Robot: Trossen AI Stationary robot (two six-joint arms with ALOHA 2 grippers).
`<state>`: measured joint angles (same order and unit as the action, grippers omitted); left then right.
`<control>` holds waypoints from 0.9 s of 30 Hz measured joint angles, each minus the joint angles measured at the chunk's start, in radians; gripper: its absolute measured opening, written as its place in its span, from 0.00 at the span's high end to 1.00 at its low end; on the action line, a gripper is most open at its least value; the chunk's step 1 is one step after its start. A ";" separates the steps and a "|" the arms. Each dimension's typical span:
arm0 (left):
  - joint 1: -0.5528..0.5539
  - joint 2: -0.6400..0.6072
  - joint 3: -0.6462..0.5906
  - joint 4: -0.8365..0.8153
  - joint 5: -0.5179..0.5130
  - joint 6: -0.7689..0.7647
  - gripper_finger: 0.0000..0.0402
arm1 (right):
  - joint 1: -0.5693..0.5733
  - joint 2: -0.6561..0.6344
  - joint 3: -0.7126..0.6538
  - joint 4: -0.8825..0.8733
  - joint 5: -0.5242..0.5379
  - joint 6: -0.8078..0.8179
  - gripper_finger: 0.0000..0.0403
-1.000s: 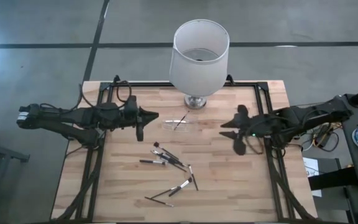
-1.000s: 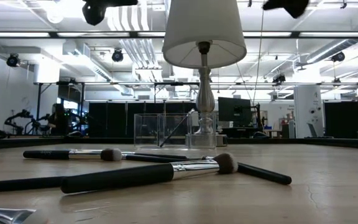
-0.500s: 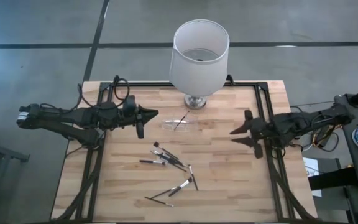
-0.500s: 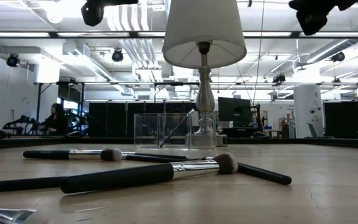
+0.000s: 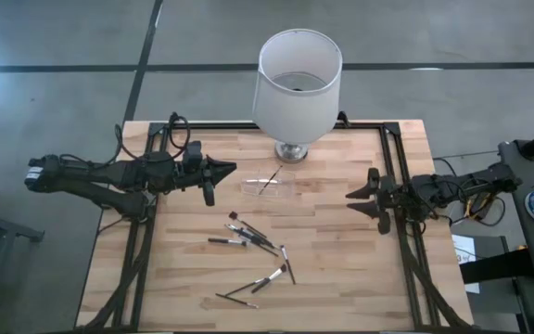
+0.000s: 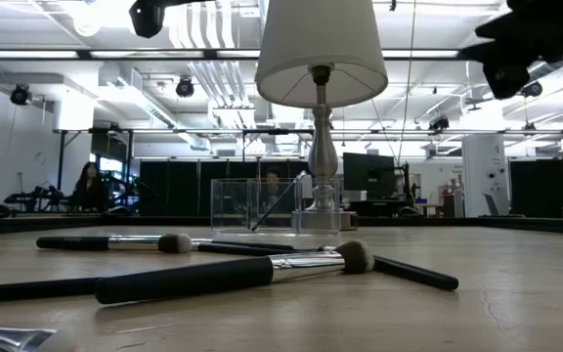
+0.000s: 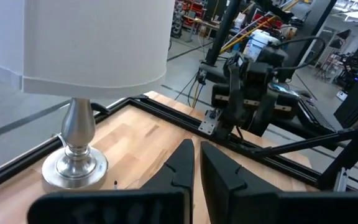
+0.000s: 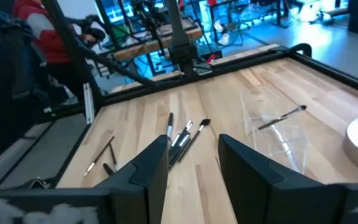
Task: Put items in baskets/containers
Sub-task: Put the eyeshadow brush into the transparent organizer
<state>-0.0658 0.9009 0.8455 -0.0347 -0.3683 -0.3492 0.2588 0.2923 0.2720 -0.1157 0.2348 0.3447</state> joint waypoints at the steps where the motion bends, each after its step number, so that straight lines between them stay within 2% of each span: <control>1: 0.000 0.000 0.000 0.000 0.000 0.000 0.95 | 0.000 -0.012 -0.018 0.003 0.001 0.004 0.67; 7: 0.000 0.000 0.000 -0.001 0.000 -0.012 0.95 | -0.035 -0.077 -0.108 -0.001 0.002 0.042 0.67; 15: 0.006 0.000 0.000 -0.001 0.000 -0.013 0.95 | -0.090 -0.148 -0.201 -0.008 0.003 0.015 0.67; 27: 0.011 -0.003 0.000 0.003 0.013 -0.003 0.95 | -0.090 -0.101 -0.197 -0.058 0.004 -0.066 0.67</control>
<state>-0.0551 0.8978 0.8455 -0.0318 -0.3557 -0.3527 0.1692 0.1915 0.0750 -0.1739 0.2384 0.2788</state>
